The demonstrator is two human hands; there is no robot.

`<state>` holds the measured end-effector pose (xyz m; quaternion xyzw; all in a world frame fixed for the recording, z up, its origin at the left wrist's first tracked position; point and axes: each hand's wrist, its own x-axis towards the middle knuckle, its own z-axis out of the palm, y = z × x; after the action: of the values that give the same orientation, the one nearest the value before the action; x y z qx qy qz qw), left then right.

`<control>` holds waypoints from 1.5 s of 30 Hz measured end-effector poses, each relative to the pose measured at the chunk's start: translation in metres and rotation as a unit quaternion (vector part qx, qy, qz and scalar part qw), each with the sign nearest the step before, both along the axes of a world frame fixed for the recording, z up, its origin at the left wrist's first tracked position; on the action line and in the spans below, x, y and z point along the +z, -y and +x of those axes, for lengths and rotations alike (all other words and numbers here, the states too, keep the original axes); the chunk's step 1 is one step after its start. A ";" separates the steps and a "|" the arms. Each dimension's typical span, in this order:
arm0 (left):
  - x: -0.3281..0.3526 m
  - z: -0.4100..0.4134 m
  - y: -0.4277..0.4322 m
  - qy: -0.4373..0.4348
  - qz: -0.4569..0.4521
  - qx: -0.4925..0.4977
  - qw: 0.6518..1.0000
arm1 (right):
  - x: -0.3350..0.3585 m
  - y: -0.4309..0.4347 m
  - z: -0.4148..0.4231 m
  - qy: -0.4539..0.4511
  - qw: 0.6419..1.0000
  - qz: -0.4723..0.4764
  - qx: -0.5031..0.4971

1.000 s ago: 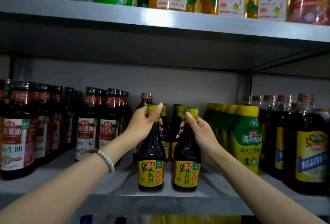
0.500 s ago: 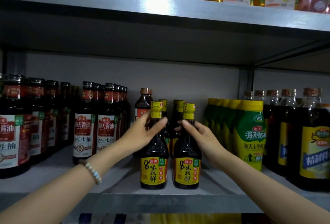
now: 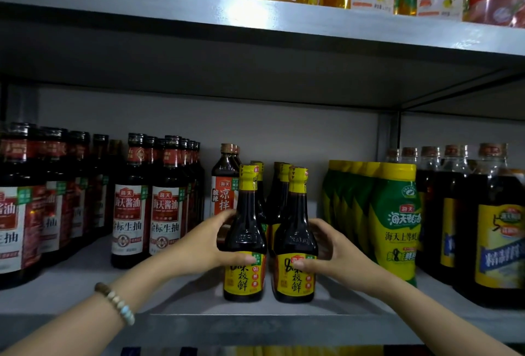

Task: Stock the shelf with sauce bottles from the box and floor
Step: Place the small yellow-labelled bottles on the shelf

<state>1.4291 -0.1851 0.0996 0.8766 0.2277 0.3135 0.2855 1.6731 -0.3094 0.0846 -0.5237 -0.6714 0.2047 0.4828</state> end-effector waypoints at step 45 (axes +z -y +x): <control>-0.018 0.048 -0.036 0.064 0.013 0.079 0.995 | -0.011 -0.054 0.024 0.006 0.994 0.024 -0.105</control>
<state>1.4774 -0.1487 0.0813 0.8376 0.2736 0.3932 0.2626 1.6970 -0.2550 0.0733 -0.5807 -0.6201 0.1333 0.5104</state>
